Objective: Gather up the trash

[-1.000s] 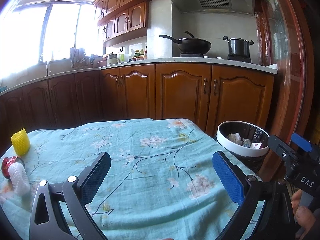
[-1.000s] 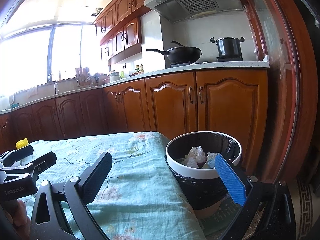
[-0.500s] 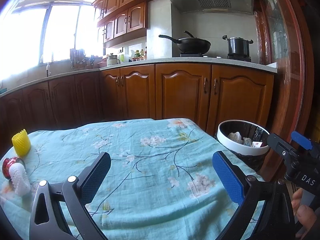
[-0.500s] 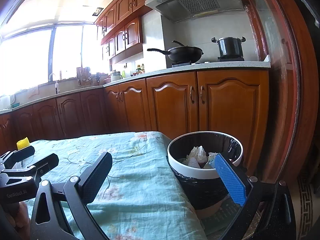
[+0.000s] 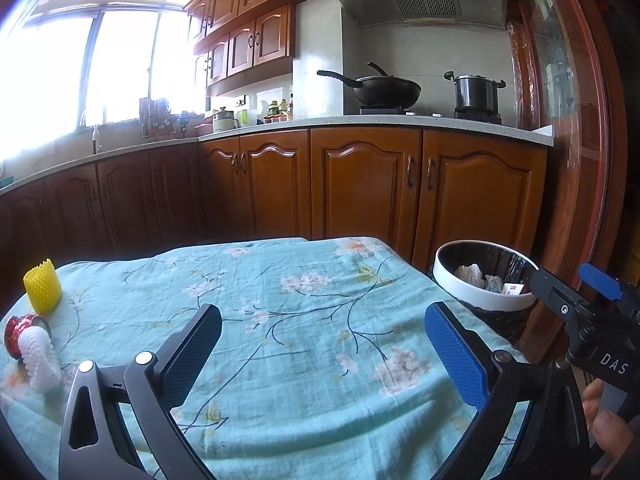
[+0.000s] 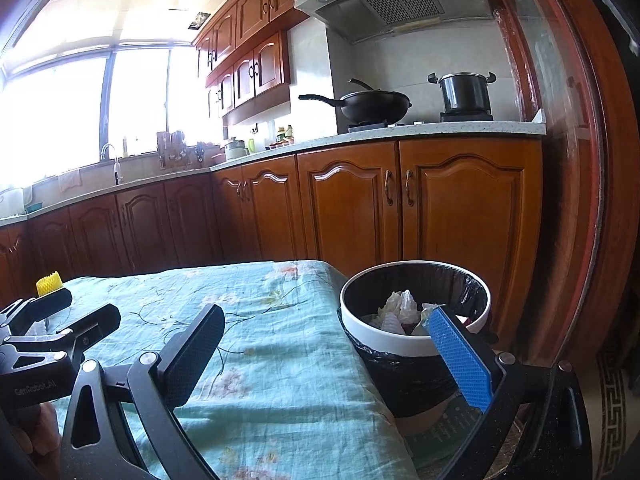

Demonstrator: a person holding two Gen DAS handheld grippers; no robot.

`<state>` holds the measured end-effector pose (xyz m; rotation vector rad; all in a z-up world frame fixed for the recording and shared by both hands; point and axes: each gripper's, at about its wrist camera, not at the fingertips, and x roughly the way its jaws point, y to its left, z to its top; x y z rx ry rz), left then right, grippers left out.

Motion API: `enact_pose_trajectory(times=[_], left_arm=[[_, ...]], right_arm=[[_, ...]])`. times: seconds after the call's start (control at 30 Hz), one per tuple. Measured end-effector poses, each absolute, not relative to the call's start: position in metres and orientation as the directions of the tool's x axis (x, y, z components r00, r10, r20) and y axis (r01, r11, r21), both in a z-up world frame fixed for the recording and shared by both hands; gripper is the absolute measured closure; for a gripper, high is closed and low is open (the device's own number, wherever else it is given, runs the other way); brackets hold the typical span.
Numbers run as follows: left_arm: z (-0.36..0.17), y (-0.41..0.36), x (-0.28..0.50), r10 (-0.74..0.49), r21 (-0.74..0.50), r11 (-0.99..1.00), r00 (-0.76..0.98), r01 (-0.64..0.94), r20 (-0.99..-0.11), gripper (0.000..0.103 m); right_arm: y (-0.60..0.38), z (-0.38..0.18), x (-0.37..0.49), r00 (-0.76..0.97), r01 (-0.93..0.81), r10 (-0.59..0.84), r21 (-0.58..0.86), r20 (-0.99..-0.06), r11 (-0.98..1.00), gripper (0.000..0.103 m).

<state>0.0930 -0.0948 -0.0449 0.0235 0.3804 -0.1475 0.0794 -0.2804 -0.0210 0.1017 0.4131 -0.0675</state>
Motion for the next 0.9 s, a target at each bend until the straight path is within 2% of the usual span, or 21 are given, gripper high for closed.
enact_pose_trajectory(times=[0.9], left_arm=[[-0.0453, -0.0929, 0.0926, -0.156, -0.002, 0.986, 0.916, 0.167, -0.369, 0.001]], right_arm=[[-0.2808, -0.0166, 0.0778, 0.917, 0.081, -0.033, 0.105, -0.398, 0.991, 0.0]])
